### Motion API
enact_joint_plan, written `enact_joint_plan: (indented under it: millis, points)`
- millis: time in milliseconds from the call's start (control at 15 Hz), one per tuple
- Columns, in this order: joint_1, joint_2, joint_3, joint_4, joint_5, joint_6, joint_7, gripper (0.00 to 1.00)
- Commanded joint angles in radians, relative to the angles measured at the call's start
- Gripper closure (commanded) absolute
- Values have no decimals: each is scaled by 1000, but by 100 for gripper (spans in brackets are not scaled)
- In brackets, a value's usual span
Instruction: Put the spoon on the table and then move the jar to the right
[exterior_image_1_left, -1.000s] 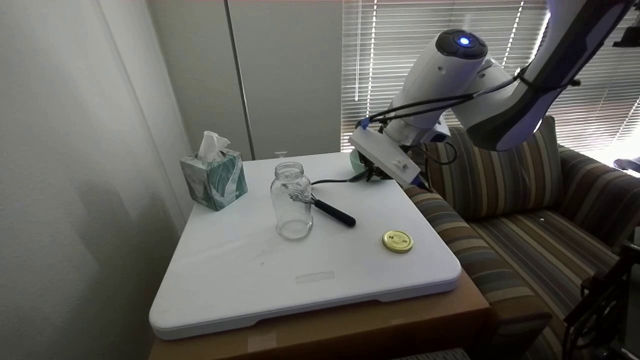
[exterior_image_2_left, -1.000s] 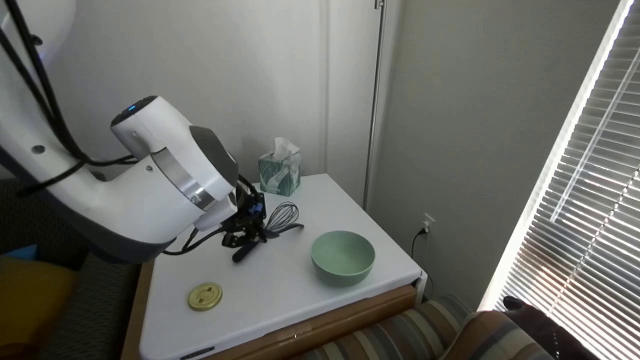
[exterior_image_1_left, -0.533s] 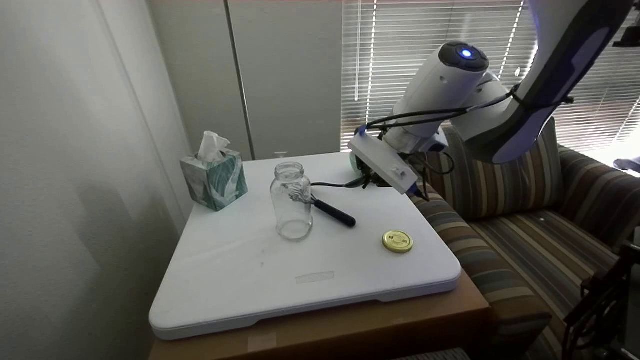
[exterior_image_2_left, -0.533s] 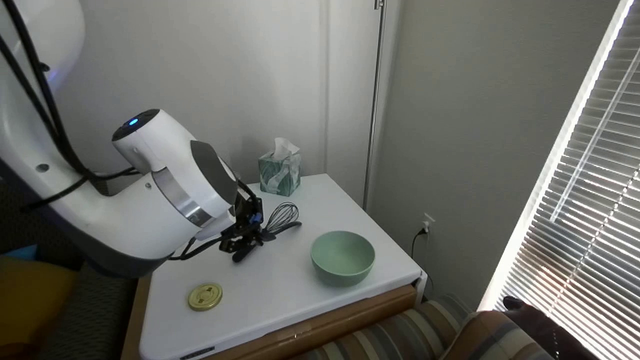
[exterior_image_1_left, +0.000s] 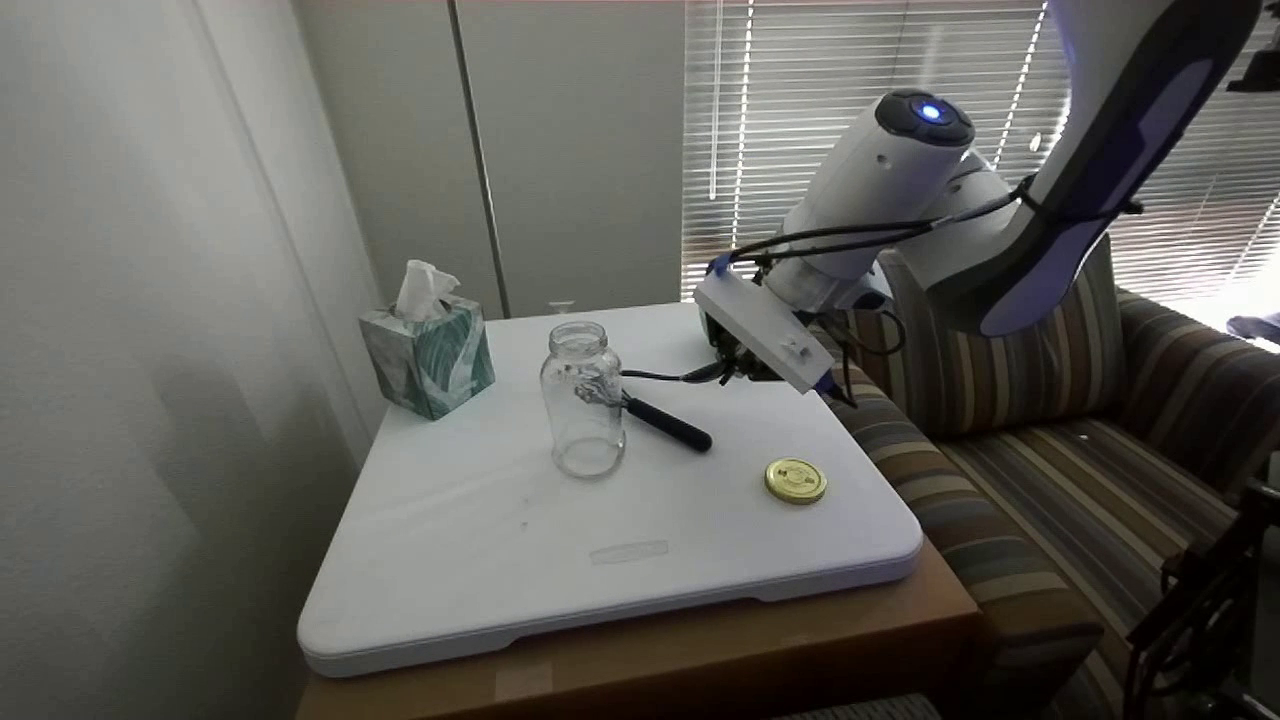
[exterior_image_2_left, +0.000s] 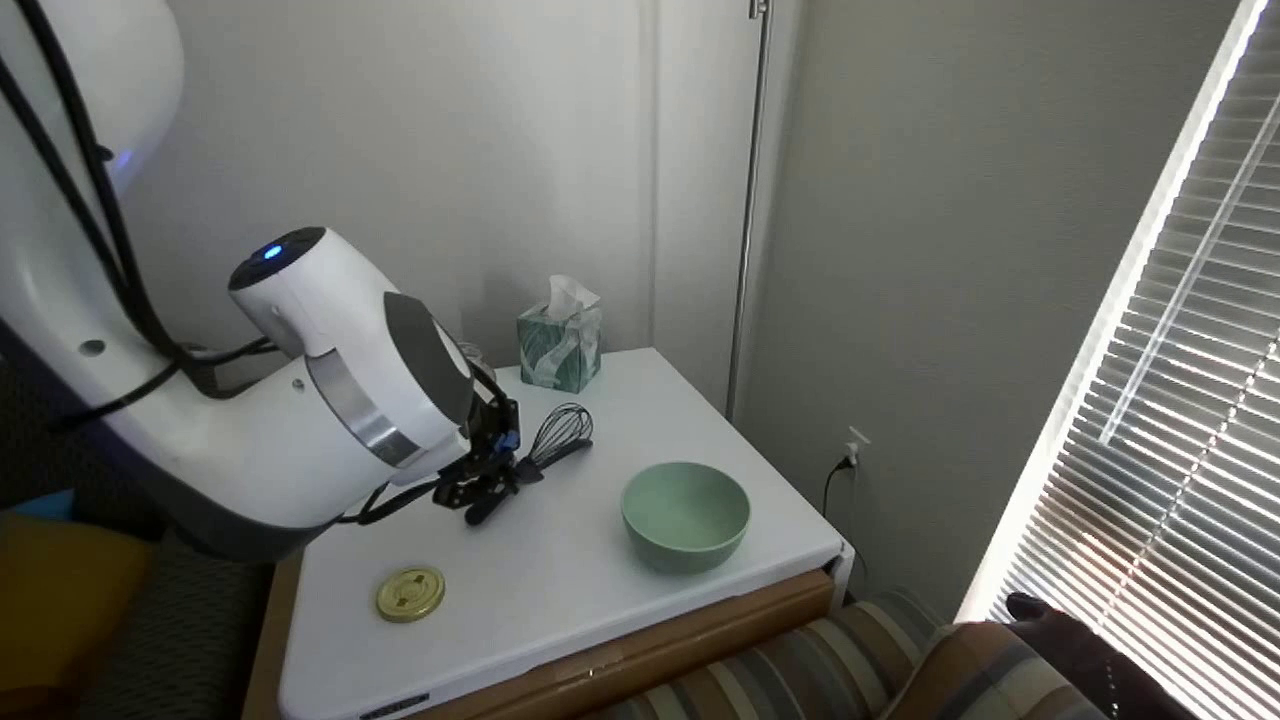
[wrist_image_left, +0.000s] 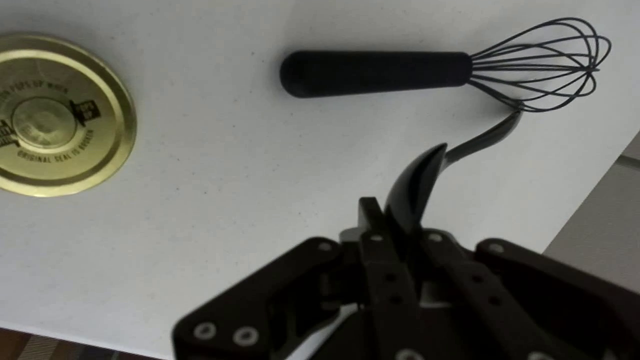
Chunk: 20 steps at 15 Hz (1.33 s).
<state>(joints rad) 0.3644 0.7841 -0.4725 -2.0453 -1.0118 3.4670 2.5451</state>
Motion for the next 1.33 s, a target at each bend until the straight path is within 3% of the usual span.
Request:
enact_joint_plan:
  millis: [0,133,200,267,400,667,867,1067,1267]
  points:
    - [-13,33,5,-18,20,0,-49,98]
    - [-5,35,-3,-22,18,0,-50,98]
    - [-5,36,-3,-22,17,0,-53,67]
    - [-5,37,-4,-23,16,0,-53,66]
    - [0,51,-9,-33,17,-14,-53,55]
    - [27,70,-39,-40,24,-12,-58,24]
    - [84,36,-102,-44,29,-14,-72,3]
    - [142,-31,-168,-55,10,-13,-92,0]
    - [105,-162,-127,-75,-107,-13,-159,0]
